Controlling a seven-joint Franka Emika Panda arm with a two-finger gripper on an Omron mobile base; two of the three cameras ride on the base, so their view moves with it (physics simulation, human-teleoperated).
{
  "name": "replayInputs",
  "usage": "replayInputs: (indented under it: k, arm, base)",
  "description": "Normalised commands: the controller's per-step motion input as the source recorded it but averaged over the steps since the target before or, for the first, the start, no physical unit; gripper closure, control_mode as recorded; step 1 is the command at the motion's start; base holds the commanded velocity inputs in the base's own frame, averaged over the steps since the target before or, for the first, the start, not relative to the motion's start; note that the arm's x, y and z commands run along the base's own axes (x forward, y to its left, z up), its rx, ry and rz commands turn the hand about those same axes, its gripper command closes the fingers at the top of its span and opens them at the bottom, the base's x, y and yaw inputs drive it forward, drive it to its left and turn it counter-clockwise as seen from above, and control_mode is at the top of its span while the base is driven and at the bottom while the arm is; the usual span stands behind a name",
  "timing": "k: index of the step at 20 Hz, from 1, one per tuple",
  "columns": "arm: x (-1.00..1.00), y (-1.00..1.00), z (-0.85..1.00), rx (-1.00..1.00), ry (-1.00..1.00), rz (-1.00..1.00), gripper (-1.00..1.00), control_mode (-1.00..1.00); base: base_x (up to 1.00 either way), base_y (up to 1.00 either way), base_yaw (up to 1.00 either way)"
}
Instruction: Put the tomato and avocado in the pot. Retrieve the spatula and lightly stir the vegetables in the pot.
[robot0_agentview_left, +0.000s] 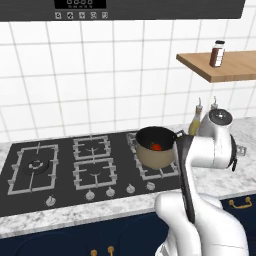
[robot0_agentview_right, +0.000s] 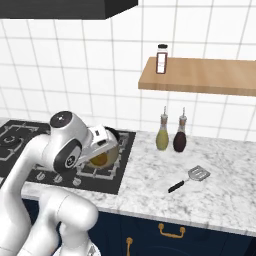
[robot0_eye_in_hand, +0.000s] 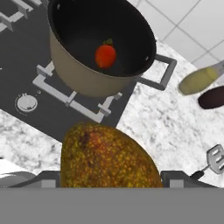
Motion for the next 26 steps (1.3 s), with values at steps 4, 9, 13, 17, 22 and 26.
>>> replayInputs:
  k: [4, 9, 13, 17, 22, 26]
  arm:
    - [0.00, 0.00, 0.00, 0.00, 0.00, 0.00, 1.00, -1.00]
    - [0.29, -0.01, 0.05, 0.15, 0.04, -0.03, 1.00, -1.00]
    - [0.66, 0.37, 0.05, 0.05, 0.08, -0.15, 1.00, -1.00]
    - [0.52, 0.37, 0.01, 0.00, 0.12, -0.13, 1.00, -1.00]
    - [0.79, 0.19, -0.11, 0.01, 0.04, -0.07, 1.00, -1.00]
    - [0.81, 0.13, -0.18, 0.06, 0.19, -0.02, 1.00, -1.00]
  base:
    - [0.00, 0.00, 0.00]
    - [0.00, 0.00, 0.00]
    - [0.00, 0.00, 0.00]
    - [0.00, 0.00, 0.00]
    - [0.00, 0.00, 0.00]
    - [0.00, 0.00, 0.00]
